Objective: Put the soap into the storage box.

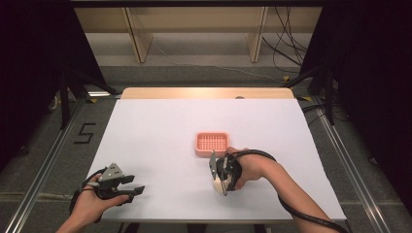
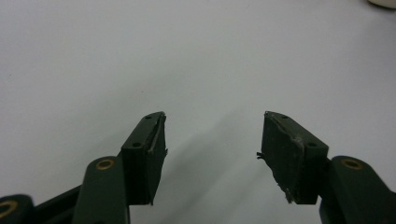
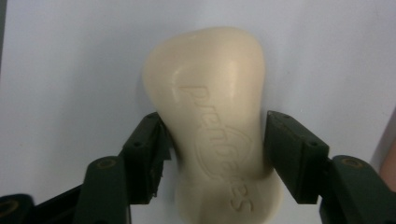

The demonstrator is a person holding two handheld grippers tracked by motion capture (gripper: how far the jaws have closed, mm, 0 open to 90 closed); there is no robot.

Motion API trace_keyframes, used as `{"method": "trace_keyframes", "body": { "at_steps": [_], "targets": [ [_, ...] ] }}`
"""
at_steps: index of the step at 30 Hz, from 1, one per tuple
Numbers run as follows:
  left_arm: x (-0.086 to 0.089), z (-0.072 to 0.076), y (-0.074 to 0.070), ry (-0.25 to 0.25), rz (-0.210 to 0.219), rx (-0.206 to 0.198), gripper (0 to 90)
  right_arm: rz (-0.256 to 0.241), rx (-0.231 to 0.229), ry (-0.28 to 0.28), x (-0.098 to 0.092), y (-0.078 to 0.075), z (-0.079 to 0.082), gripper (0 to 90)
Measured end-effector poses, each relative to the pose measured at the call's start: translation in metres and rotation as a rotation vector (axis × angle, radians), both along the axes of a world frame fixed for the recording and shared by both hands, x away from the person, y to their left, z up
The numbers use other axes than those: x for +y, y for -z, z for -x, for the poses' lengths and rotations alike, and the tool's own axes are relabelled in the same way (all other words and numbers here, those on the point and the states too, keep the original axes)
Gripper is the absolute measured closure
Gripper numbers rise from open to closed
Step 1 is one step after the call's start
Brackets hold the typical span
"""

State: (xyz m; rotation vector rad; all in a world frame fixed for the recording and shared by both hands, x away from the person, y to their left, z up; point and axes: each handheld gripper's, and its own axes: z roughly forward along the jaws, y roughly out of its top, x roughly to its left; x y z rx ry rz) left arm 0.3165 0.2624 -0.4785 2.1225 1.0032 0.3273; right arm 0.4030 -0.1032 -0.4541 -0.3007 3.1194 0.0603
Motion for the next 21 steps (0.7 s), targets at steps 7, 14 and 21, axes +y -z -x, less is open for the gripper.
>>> {"method": "trace_keyframes", "body": {
  "at_steps": [7,14,21],
  "targets": [
    [-0.0053,0.0014,0.0006,-0.001,0.014,0.006,40.0,-0.029,0.029,0.031,0.0008,0.0014,-0.0007,48.1],
    [-0.0045,0.0004,0.0001,0.014,-0.009,0.001,40.1,-0.033,0.053,0.092,-0.0019,0.0018,-0.0016,49.6],
    [-0.0049,0.0008,-0.0001,0.008,0.003,-0.003,40.2,-0.02,0.025,0.048,-0.0012,0.0008,-0.001,49.9]
  ]
}}
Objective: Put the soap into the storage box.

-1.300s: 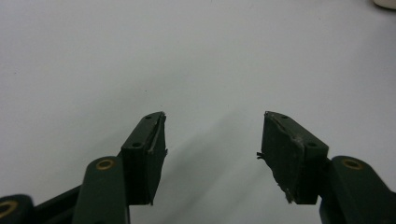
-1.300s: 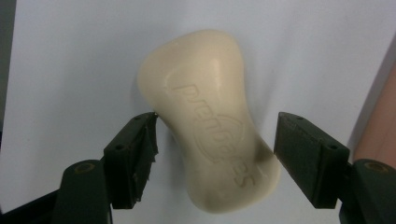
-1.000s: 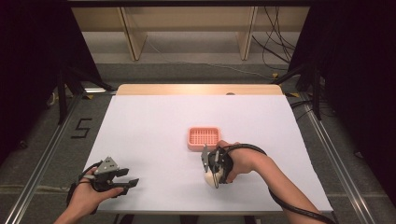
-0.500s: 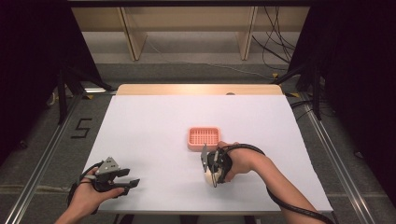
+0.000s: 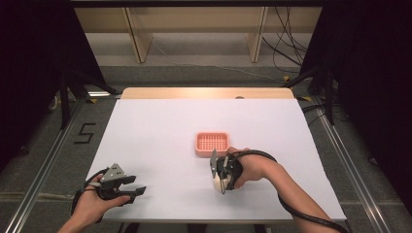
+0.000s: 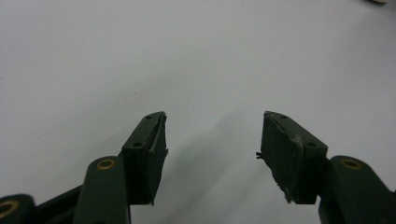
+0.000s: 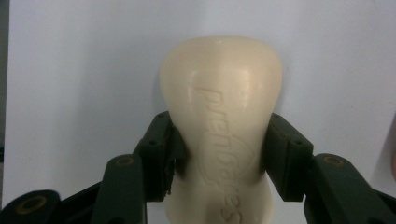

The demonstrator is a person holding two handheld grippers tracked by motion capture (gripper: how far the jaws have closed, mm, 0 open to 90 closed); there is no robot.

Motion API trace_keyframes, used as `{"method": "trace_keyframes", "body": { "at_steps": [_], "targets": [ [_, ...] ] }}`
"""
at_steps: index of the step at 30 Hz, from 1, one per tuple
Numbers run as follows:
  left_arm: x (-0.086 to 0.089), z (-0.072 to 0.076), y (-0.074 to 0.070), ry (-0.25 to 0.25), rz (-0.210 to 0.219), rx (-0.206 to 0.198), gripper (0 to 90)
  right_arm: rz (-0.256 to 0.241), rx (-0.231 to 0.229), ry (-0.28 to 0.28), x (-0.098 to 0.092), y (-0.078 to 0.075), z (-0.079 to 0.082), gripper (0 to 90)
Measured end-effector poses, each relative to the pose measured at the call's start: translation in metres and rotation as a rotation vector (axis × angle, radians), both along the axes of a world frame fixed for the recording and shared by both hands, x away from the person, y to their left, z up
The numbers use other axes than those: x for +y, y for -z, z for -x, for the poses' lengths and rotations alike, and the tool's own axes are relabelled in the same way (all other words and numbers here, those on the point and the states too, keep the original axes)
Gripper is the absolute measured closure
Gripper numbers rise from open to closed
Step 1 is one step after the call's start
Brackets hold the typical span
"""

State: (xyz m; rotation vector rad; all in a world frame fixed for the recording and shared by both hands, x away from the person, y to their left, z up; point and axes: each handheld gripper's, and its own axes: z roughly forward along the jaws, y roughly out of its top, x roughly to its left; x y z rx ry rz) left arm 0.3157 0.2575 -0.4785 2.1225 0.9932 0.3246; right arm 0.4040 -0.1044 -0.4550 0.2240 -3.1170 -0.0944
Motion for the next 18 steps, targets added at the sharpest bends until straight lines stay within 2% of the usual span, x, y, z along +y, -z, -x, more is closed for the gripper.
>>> {"method": "trace_keyframes", "body": {
  "at_steps": [1,2,4,5,6,8,9,12,13,14,15,16,17,18],
  "targets": [
    [0.0,0.0,0.0,-0.001,0.002,0.0,40.2,0.01,-0.007,0.021,0.0,-0.001,0.002,50.0],
    [0.0,0.0,0.0,0.0,0.002,0.0,40.2,0.001,0.0,0.003,0.0,0.0,0.0,50.0],
    [0.003,-0.001,-0.001,0.022,-0.033,0.003,40.2,-0.021,-0.008,-0.026,0.001,0.001,-0.003,50.0],
    [0.002,0.0,-0.001,0.012,-0.023,0.014,40.2,-0.023,-0.008,-0.02,0.001,0.0,-0.004,50.1],
    [0.002,0.0,-0.001,0.008,-0.018,0.006,40.3,-0.016,-0.024,-0.04,0.001,0.0,-0.006,50.1],
    [0.003,-0.001,-0.002,0.021,-0.033,0.003,40.3,-0.035,0.005,-0.014,0.001,0.0,-0.005,50.1],
    [0.001,0.0,0.0,-0.004,-0.001,0.009,40.3,-0.038,-0.001,-0.001,0.0,0.0,-0.005,50.1],
    [0.0,0.001,0.0,-0.011,0.01,0.008,40.4,-0.052,0.005,0.024,-0.001,-0.004,-0.005,50.2],
    [0.0,0.001,0.0,-0.012,0.012,0.008,40.4,-0.045,-0.013,0.012,-0.002,-0.005,-0.006,50.2],
    [0.0,0.001,0.0,-0.013,0.013,0.008,40.4,-0.036,0.011,0.099,-0.004,-0.008,0.0,50.2],
    [0.0,0.0,0.0,-0.013,0.013,0.008,40.4,-0.035,0.011,0.103,-0.005,-0.009,0.0,50.2],
    [-0.001,0.001,0.0,-0.015,0.016,0.01,40.4,-0.058,0.001,0.059,-0.005,-0.01,-0.003,50.3],
    [-0.001,0.001,0.0,-0.014,0.017,0.009,40.5,-0.068,0.003,0.072,-0.006,-0.011,-0.002,50.3],
    [-0.001,0.001,0.0,-0.014,0.016,0.007,40.6,-0.054,0.002,0.104,-0.007,-0.013,-0.001,50.3]
  ]
}}
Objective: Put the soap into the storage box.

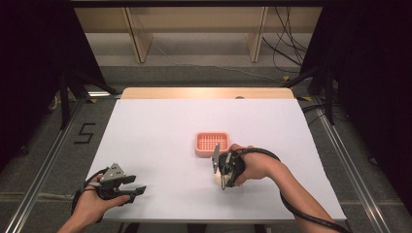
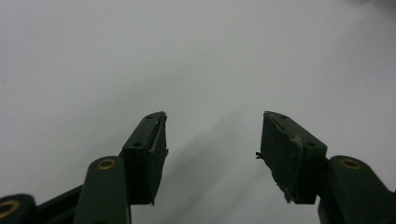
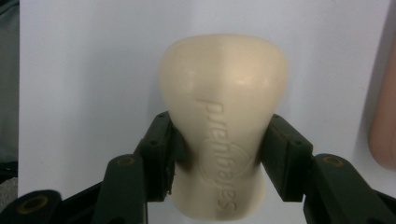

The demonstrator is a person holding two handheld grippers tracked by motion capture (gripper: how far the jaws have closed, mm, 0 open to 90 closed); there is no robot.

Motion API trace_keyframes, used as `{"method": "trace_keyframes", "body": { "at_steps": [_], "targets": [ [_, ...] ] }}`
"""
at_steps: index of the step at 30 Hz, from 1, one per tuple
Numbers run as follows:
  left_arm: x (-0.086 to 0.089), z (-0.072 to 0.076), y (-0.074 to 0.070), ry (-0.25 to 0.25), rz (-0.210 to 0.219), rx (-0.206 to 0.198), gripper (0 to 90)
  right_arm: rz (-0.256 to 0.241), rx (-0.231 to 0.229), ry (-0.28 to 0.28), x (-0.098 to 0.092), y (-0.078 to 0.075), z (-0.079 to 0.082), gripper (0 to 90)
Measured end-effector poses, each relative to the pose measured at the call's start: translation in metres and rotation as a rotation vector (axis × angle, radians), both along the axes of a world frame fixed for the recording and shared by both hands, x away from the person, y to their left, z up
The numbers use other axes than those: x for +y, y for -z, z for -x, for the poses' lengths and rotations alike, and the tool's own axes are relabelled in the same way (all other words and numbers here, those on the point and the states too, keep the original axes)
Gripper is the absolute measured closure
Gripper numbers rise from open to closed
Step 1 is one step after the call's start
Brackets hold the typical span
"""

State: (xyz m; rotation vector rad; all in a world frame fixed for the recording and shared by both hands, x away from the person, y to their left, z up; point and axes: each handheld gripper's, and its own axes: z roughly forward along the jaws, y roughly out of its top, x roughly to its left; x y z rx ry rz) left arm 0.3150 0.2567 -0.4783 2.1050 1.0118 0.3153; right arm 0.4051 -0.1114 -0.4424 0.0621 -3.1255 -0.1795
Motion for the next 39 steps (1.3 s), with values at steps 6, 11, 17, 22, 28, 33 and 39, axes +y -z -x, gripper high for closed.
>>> {"method": "trace_keyframes", "body": {
  "at_steps": [6,11,17,22,28,33,39],
  "targets": [
    [0.001,0.0,-0.001,0.01,-0.016,-0.012,40.6,-0.039,-0.024,-0.012,-0.003,-0.003,-0.003,50.4],
    [0.001,0.0,-0.001,-0.004,-0.009,-0.01,40.7,-0.066,-0.035,-0.025,-0.005,-0.006,-0.006,50.4],
    [0.002,-0.001,-0.002,0.01,-0.014,-0.019,40.7,-0.091,-0.052,-0.019,-0.006,-0.012,-0.009,50.4],
    [0.001,0.0,-0.001,0.004,-0.007,-0.01,40.8,-0.1,-0.065,0.037,-0.008,-0.017,-0.009,50.4],
    [0.0,-0.001,-0.001,0.01,-0.007,-0.017,40.8,-0.116,-0.078,0.068,-0.01,-0.023,-0.015,50.4],
    [0.002,-0.001,-0.002,0.01,-0.014,-0.02,40.8,-0.126,-0.093,0.076,-0.011,-0.026,-0.018,50.4],
    [0.001,0.0,-0.002,0.004,-0.002,-0.021,40.8,-0.156,-0.106,0.072,-0.013,-0.028,-0.022,50.4]
  ]
}}
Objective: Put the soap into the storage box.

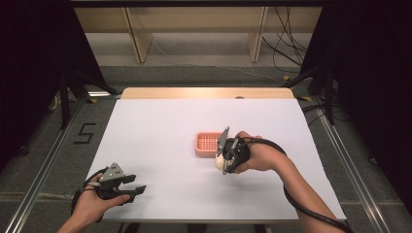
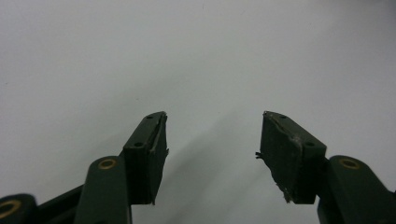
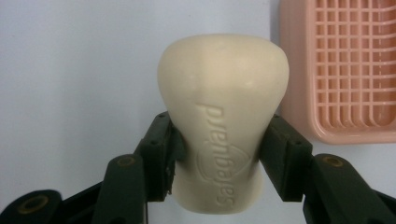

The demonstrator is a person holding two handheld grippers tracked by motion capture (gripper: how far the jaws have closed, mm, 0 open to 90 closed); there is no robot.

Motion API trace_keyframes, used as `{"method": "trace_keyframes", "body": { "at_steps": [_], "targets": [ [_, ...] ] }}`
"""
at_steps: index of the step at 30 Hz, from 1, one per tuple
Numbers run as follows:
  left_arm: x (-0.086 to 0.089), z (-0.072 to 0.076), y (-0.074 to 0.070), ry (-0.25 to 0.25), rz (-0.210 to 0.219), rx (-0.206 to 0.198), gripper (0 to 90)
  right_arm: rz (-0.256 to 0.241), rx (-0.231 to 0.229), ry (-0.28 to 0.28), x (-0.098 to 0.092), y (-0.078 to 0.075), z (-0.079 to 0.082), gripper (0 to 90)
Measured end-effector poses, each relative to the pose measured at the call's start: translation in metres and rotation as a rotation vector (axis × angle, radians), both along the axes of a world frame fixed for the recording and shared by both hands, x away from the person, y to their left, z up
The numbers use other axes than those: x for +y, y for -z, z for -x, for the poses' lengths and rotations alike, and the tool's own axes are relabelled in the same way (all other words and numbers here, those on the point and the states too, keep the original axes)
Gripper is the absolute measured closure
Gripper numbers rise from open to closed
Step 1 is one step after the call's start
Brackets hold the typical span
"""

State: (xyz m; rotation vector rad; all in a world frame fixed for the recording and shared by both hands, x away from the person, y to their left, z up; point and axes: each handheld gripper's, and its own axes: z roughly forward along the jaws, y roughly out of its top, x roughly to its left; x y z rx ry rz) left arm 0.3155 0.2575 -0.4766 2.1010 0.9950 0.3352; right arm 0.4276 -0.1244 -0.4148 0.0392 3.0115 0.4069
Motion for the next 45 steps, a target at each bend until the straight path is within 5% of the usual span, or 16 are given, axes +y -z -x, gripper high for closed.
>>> {"method": "trace_keyframes", "body": {
  "at_steps": [3,7,14,16,24,25,28,30,31,34,35,41,43,45],
  "targets": [
    [0.001,0.0,-0.001,0.005,-0.014,0.001,40.8,0.024,0.004,0.069,-0.003,-0.002,0.002,50.4],
    [0.0,0.0,0.0,-0.006,-0.002,0.011,40.8,-0.009,-0.002,0.032,-0.004,-0.002,-0.001,50.4],
    [0.0,-0.001,0.0,0.006,-0.014,0.001,40.9,0.011,-0.006,0.096,-0.007,-0.007,-0.002,50.4],
    [-0.001,0.0,0.0,0.003,-0.001,0.0,40.8,0.008,-0.02,0.056,-0.007,-0.007,-0.006,50.4],
    [0.0,0.0,-0.001,0.006,-0.008,-0.003,40.9,0.008,-0.015,0.113,-0.008,-0.009,-0.008,50.4],
    [0.0,0.0,-0.001,0.004,-0.007,-0.006,40.9,-0.006,-0.021,0.076,-0.008,-0.009,-0.011,50.4],
    [0.0,0.0,-0.001,0.008,-0.009,-0.002,40.9,0.009,-0.005,0.114,-0.008,-0.008,-0.01,50.4],
    [-0.001,0.0,-0.001,0.004,0.001,-0.003,40.9,0.011,-0.025,0.084,-0.009,-0.008,-0.014,50.4],
    [-0.001,0.0,-0.001,0.005,0.002,-0.003,40.9,0.013,-0.012,0.122,-0.009,-0.009,-0.012,50.4],
    [0.001,-0.001,-0.002,0.008,-0.004,-0.006,40.9,0.003,-0.034,0.071,-0.009,-0.01,-0.018,50.4],
    [0.001,-0.002,-0.002,0.0,-0.004,-0.01,40.9,0.017,-0.024,0.119,-0.01,-0.012,-0.016,50.4],
    [0.0,-0.002,-0.002,0.002,-0.007,-0.008,40.9,-0.02,-0.031,0.083,-0.01,-0.015,-0.023,50.4],
    [0.0,-0.002,-0.002,0.005,-0.002,-0.009,40.9,-0.003,-0.029,0.138,-0.01,-0.017,-0.022,50.4],
    [0.0,-0.002,-0.002,-0.004,-0.001,-0.011,40.9,-0.01,-0.054,0.066,-0.011,-0.018,-0.028,50.4]
  ]
}}
